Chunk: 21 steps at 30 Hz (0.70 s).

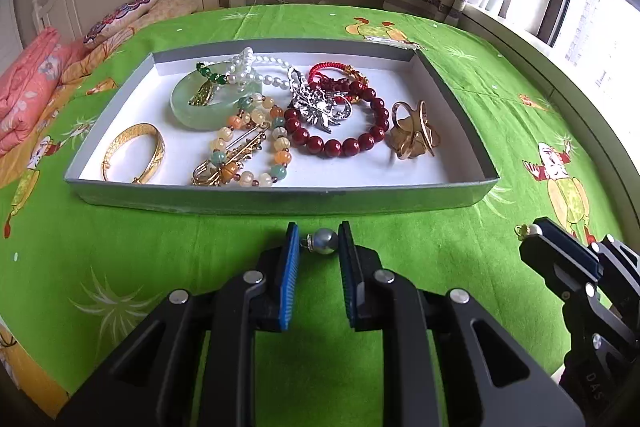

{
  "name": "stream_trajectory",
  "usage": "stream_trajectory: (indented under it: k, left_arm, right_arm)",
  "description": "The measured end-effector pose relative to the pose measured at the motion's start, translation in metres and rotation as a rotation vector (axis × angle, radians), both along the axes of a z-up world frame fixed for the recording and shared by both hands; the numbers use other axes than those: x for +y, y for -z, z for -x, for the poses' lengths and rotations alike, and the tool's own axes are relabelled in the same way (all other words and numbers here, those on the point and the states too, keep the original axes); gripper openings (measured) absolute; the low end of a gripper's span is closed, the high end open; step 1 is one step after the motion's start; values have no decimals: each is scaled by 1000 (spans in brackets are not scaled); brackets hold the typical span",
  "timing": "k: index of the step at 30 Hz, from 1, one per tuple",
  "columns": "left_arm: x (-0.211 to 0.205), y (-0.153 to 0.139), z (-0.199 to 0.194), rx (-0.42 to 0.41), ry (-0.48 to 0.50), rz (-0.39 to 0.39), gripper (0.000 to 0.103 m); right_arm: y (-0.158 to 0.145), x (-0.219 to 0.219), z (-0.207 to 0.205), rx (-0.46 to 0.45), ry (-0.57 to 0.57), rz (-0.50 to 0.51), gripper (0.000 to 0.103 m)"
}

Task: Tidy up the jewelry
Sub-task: 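Grasp a loose white pearl with the right tool, then carry the pearl over the tray with the right tool and lower it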

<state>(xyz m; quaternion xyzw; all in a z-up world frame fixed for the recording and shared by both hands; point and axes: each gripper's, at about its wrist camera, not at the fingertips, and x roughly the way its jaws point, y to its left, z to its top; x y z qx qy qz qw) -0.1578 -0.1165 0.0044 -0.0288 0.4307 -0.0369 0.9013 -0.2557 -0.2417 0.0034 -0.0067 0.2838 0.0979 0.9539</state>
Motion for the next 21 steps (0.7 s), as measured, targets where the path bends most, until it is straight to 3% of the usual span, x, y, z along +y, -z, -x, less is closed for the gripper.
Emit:
stream_trajectory:
  k: [9,21]
  left_arm:
    - [25,-4,9,-12,-39,100,19]
    - [45,-20,17,-74,-85,179,19]
  right_arm:
    - [10,15,-8,61,34,83,16]
    - [1,22,-8,38,53,116,16]
